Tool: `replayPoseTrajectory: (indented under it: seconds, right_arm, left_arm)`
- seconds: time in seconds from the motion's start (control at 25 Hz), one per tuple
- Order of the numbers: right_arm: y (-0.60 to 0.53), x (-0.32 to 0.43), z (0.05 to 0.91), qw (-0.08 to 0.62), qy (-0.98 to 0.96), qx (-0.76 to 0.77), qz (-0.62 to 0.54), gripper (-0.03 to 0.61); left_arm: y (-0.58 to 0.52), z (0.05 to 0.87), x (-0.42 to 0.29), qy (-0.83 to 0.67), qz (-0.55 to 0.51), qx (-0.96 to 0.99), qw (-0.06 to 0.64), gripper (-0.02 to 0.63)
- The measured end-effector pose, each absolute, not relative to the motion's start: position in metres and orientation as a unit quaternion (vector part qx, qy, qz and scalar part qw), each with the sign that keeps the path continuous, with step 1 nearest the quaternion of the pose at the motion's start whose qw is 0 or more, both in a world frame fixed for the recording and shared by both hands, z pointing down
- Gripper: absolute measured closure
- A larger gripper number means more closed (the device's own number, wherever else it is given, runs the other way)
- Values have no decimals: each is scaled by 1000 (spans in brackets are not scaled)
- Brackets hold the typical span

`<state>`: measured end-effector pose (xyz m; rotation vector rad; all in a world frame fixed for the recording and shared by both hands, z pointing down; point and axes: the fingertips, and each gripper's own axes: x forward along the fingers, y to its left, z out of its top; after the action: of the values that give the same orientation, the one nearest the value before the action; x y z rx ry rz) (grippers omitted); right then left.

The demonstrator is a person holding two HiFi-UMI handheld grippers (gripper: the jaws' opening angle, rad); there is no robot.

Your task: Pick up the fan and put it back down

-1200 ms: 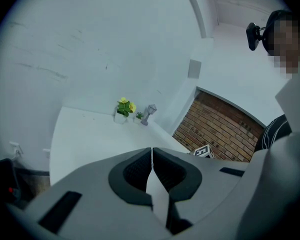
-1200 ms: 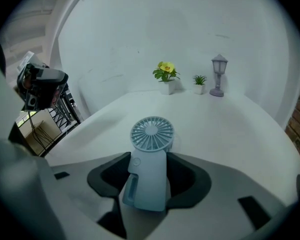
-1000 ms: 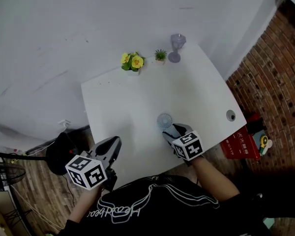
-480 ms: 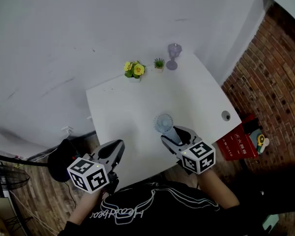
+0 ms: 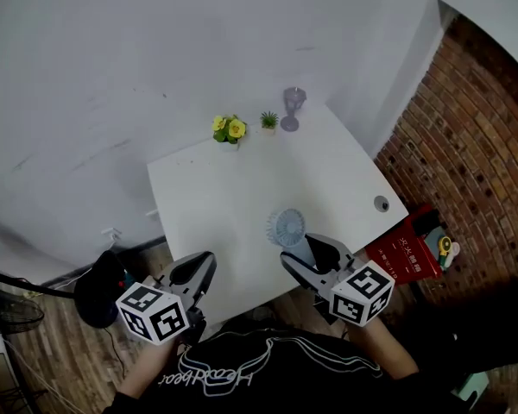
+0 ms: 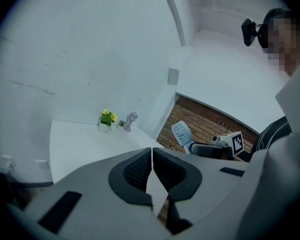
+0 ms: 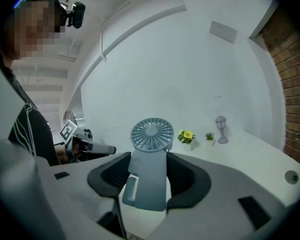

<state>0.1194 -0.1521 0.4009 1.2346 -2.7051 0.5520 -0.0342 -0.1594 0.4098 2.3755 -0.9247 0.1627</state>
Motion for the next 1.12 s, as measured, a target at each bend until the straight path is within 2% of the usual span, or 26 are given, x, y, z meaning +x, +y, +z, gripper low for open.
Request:
replayPoseTrajectory:
  seconds: [0.56, 1.12]
  right_arm:
    - [-128, 121, 411, 53, -893, 406, 188, 354]
    - [-183, 119, 435, 92, -883, 418, 192, 354]
  left_arm:
    - [-142, 409, -30, -340, 68, 894, 285, 578]
    - [-162, 410, -39, -358, 69, 886, 287, 578]
